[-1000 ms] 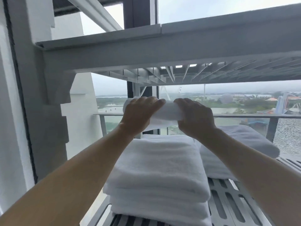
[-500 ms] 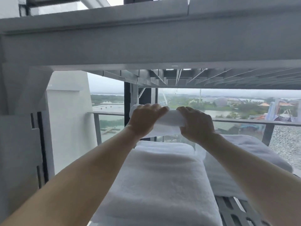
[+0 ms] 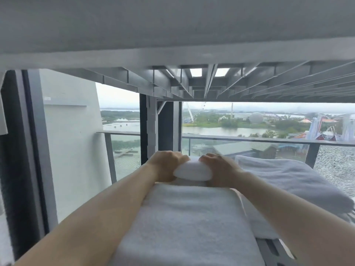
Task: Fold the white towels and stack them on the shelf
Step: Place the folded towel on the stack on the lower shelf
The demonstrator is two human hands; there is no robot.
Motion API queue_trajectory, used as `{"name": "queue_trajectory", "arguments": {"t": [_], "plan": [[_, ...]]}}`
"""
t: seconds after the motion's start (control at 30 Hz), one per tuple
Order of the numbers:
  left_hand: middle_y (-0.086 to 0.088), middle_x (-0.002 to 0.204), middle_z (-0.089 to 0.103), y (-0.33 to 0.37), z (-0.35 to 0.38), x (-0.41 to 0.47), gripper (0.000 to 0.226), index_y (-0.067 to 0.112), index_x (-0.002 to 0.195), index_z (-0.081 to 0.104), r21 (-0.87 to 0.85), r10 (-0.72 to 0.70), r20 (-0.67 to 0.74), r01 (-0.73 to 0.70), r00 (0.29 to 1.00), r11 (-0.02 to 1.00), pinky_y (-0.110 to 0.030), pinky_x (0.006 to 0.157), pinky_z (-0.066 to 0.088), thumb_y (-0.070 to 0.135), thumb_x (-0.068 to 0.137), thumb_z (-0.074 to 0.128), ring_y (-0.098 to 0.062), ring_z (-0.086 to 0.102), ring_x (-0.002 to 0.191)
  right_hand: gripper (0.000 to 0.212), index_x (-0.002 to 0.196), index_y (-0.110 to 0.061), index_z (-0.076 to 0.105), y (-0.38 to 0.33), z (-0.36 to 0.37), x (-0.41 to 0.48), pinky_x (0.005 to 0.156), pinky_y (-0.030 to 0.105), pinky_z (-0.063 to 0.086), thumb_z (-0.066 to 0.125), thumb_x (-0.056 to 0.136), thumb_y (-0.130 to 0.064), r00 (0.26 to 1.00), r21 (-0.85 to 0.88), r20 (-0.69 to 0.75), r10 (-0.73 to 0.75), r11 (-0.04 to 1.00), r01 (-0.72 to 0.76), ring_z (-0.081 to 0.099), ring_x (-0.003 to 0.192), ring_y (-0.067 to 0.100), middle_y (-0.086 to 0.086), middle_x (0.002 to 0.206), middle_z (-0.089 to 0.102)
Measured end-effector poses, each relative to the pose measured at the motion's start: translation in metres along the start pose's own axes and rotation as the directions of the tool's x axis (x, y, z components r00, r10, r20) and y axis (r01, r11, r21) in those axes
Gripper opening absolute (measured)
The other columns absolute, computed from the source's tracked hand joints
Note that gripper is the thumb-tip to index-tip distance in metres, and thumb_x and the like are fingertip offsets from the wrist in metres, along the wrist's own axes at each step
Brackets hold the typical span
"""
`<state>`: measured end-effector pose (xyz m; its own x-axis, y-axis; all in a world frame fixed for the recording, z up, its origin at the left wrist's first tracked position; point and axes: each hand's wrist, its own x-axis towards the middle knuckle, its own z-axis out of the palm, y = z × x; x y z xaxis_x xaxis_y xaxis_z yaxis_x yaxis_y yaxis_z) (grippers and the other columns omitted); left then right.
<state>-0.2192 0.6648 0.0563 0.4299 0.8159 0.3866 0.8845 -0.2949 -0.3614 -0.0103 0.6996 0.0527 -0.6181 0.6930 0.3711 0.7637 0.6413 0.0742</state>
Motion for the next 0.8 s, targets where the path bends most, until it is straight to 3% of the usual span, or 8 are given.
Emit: {"name": "queue_trajectory", "arguments": {"t": [0.1,0.2,0.37,0.47,0.63,0.8], "plan": [[0.005,0.111,0.058,-0.003,-0.009,0.003,0.045,0.025,0.121,0.046,-0.033,-0.021,0.01,0.022,1.0,0.999,-0.029,0.068,0.043,0.021,0.078,0.056,-0.017,0.059,0.096,0.043,0.105,-0.028,0.051,0.001,-0.011,0.002,0.071,0.03,0.042,0.064,0.063,-0.03,0.997,0.0,-0.074,0.017,1.0,-0.017,0.056,0.097,0.022,-0.005,0.103,0.057],[0.004,0.108,0.056,-0.005,-0.015,0.001,0.043,0.023,0.117,0.045,-0.104,-0.088,-0.014,0.086,0.996,0.991,-0.031,0.069,0.048,0.014,0.076,0.056,-0.018,0.058,0.094,0.045,0.105,-0.031,0.052,-0.001,-0.02,0.005,0.067,0.027,0.038,0.064,0.062,-0.029,0.988,0.018,-0.15,0.02,1.0,-0.017,0.055,0.096,0.02,-0.007,0.102,0.057],[0.009,0.11,0.057,0.006,-0.005,-0.015,0.05,0.032,0.114,0.047,-0.213,-0.107,0.072,0.12,0.992,0.97,-0.035,0.076,0.05,0.053,0.071,0.063,-0.015,0.056,0.099,0.058,0.117,-0.029,0.047,-0.01,-0.016,-0.002,0.084,0.032,0.041,0.072,0.067,-0.046,0.996,-0.037,0.074,-0.055,0.998,0.057,0.051,0.107,0.02,-0.004,0.116,0.054],[0.006,0.109,0.06,0.009,-0.006,-0.019,0.046,0.029,0.114,0.052,-0.213,-0.083,-0.009,0.079,0.997,0.974,-0.034,0.076,0.05,0.052,0.076,0.059,-0.017,0.058,0.099,0.06,0.119,-0.027,0.045,-0.012,-0.019,-0.005,0.088,0.033,0.041,0.072,0.069,-0.045,0.995,-0.014,0.089,-0.036,0.999,0.037,0.048,0.111,0.022,-0.002,0.119,0.052],[0.006,0.109,0.061,0.008,-0.013,-0.023,0.043,0.027,0.117,0.053,-0.168,-0.061,-0.112,0.041,0.992,0.985,-0.026,0.069,0.041,0.046,0.079,0.058,-0.018,0.061,0.092,0.064,0.119,-0.028,0.045,-0.012,-0.026,-0.008,0.077,0.028,0.036,0.076,0.065,-0.042,0.997,0.036,0.077,-0.018,0.999,0.016,0.049,0.106,0.019,-0.004,0.115,0.052],[0.009,0.117,0.059,0.008,-0.011,-0.03,0.048,0.035,0.118,0.054,-0.292,-0.073,0.003,0.071,0.997,0.954,-0.028,0.079,0.045,0.046,0.073,0.066,-0.013,0.054,0.105,0.054,0.12,-0.03,0.049,-0.012,-0.02,-0.013,0.078,0.025,0.036,0.072,0.072,-0.037,0.985,0.116,0.175,-0.008,0.993,-0.012,0.049,0.104,0.016,-0.004,0.118,0.051]]}}
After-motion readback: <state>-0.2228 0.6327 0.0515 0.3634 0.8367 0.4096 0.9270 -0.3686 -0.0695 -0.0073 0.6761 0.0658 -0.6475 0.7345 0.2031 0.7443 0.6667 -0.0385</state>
